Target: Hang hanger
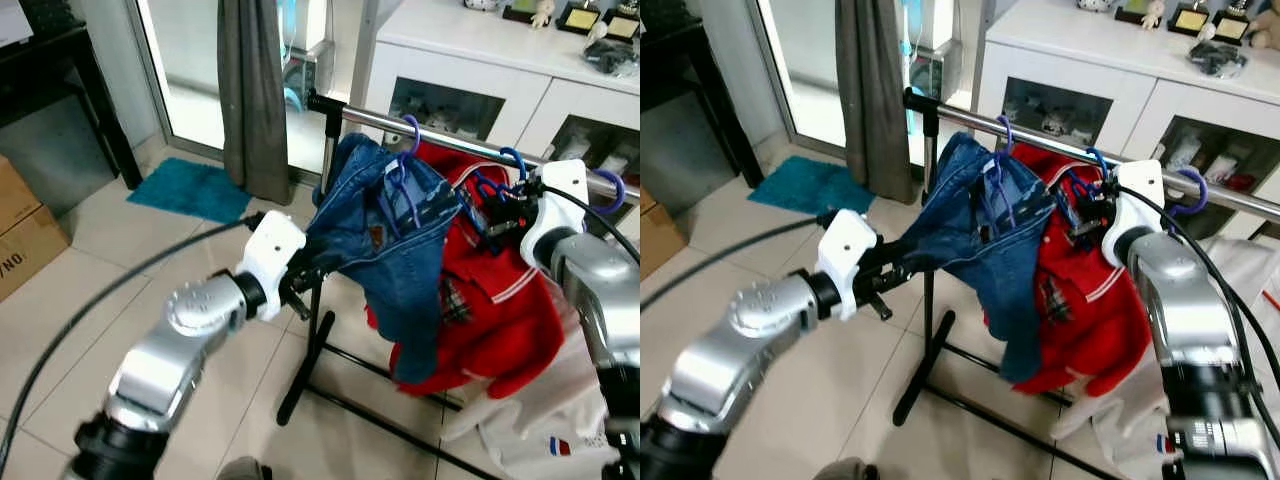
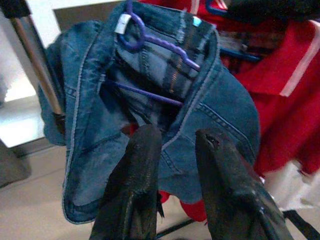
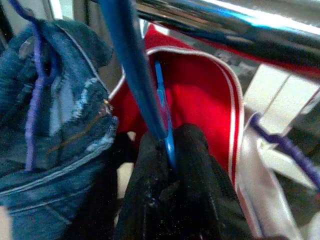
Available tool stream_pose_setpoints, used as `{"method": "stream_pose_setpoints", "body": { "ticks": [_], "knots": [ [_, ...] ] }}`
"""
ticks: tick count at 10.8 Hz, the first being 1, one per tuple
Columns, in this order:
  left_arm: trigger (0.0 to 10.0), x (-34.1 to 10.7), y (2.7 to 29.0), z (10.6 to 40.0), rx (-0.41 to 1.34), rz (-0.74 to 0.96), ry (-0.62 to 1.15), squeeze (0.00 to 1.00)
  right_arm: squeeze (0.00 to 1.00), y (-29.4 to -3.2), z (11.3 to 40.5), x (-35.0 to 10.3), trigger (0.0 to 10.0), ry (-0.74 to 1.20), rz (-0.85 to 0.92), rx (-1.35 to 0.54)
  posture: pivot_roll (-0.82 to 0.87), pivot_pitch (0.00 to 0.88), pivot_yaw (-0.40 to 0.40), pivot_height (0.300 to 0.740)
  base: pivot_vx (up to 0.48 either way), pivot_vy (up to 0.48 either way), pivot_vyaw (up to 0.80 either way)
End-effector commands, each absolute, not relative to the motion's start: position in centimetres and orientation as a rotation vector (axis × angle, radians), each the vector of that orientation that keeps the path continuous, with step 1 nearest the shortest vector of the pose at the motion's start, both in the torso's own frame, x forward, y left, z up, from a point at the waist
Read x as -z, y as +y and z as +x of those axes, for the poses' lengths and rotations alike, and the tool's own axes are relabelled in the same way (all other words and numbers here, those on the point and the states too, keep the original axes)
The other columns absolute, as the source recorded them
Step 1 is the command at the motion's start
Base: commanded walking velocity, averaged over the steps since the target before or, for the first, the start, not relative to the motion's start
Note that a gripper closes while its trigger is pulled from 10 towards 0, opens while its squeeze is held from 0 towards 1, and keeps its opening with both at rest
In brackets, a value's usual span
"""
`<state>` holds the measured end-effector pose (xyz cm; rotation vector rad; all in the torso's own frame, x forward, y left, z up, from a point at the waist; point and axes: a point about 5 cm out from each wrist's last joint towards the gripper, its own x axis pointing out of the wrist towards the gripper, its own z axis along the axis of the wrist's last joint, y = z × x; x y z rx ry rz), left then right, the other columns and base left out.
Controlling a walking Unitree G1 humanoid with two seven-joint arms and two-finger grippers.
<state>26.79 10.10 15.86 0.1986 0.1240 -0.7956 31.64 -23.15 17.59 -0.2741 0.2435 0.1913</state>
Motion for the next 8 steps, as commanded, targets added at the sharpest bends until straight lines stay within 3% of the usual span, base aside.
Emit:
{"method": "stream_pose_setpoints", "body": {
  "ticks": [1, 3, 8],
  "knots": [
    [10.0, -15.8, 10.7, 27.0, 0.73, 0.212, 0.112, 0.0, 0.0, -23.3, 31.0, -18.7, 0.0, 0.219, -0.237, -0.183, 0.0, 0.0, -0.042, 0.74, 0.0, 0.0, 0.0],
    [10.0, -15.5, 11.2, 27.1, 0.631, 0.191, 0.078, 0.0, 0.0, -22.9, 28.4, -17.1, 0.0, 0.288, -0.188, -0.156, 0.0, 0.0, -0.046, 0.74, 0.0, 0.0, 0.0],
    [10.0, -14.3, 11.3, 26.9, 0.601, 0.179, 0.11, 0.0, 0.0, -21.8, 26.1, -14.6, 0.0, 0.303, -0.181, -0.077, -0.02, 0.0, -0.004, 0.74, -0.049, 0.0, 0.0]
  ]
}}
